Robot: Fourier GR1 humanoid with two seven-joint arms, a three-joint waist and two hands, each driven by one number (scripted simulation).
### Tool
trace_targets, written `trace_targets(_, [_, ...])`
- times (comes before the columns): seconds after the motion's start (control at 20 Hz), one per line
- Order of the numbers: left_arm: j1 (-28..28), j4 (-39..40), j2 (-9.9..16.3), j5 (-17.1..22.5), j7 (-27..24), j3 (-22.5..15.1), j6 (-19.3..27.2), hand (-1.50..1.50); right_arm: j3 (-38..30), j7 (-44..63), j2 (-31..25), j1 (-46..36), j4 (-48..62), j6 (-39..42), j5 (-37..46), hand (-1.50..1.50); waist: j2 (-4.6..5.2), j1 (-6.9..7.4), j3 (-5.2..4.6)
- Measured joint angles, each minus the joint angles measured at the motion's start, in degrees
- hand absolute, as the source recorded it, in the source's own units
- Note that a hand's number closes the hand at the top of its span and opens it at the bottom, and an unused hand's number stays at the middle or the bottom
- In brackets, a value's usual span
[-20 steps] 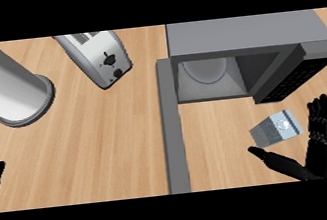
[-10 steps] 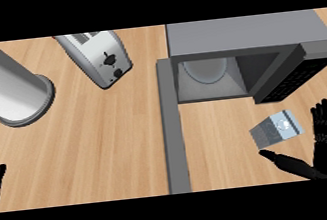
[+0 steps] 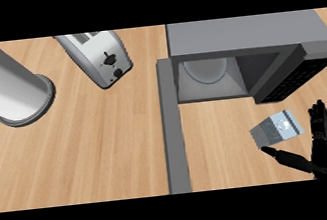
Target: Pick up the milk, place it into the microwave and close the microwave
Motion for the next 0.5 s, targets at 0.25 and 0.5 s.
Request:
trace_targets(0.25, [0.92,1.47,-0.47,-1.77,-2.37,-1.46,0.07,-1.50,-1.46,-5.57,-0.31,-3.08,9.37,2.34,-0.78,-1.50,0.01,0.07,0.00])
trace_targets(0.5, [0.70,0.92,-0.56,-1.68,-1.47,-1.34,0.26,-1.50,-2.07,-7.65,-1.78,-4.85,15.18,6.34,-1.77,-1.50,0.01,0.05,0.00])
